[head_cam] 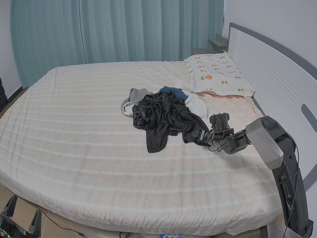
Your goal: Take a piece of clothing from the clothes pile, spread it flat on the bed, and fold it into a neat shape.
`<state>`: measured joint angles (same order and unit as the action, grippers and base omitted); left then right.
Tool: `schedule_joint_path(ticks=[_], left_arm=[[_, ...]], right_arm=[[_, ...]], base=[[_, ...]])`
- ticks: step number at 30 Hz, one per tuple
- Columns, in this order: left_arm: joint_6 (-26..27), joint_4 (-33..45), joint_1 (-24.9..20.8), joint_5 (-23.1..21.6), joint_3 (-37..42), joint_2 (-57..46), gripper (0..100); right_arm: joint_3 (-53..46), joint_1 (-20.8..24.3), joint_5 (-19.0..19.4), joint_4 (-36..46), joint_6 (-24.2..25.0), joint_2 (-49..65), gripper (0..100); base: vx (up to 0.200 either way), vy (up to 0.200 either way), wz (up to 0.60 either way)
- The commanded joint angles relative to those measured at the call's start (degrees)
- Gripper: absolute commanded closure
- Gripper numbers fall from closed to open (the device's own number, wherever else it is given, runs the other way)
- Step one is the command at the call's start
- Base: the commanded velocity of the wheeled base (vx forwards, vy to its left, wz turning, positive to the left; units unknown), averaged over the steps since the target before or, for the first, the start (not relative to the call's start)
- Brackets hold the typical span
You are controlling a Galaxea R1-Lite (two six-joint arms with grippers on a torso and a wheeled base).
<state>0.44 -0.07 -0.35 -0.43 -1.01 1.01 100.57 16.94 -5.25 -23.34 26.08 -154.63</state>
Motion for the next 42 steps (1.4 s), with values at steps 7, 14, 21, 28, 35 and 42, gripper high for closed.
schedule_joint_path(ticks=[7,14,21,28,35,42], left_arm=[[0.0,0.0,0.0,0.0,1.0,-0.9,0],[0.1,0.1,0.0,-0.1,1.0,-0.9,0],[-0.2,0.1,0.0,0.1,1.0,-0.9,0],[0.0,0.0,0.0,0.1,1.0,-1.0,0],[-1.1,-1.3,0.0,0.2,-0.2,-0.9,0],[-15.9,-3.5,-1.2,0.0,-22.1,22.3,0]], right_arm=[[1.7,0.4,0.1,0.0,1.2,-1.4,100],[0.6,0.9,0.1,-0.4,1.4,0.0,100],[-11.0,1.0,3.6,-0.9,5.7,8.4,100],[-29.1,-0.3,8.6,-10.0,6.5,17.1,100],[-47.3,-0.9,12.5,-21.4,6.7,26.4,100],[-60.1,-0.8,19.1,-26.8,9.1,38.3,100]], base=[[0.0,0.0,0.0],[0.0,0.0,0.0],[0.0,0.0,0.0],[0.0,0.0,0.0],[0.0,0.0,0.0],[0.0,0.0,0.0]])
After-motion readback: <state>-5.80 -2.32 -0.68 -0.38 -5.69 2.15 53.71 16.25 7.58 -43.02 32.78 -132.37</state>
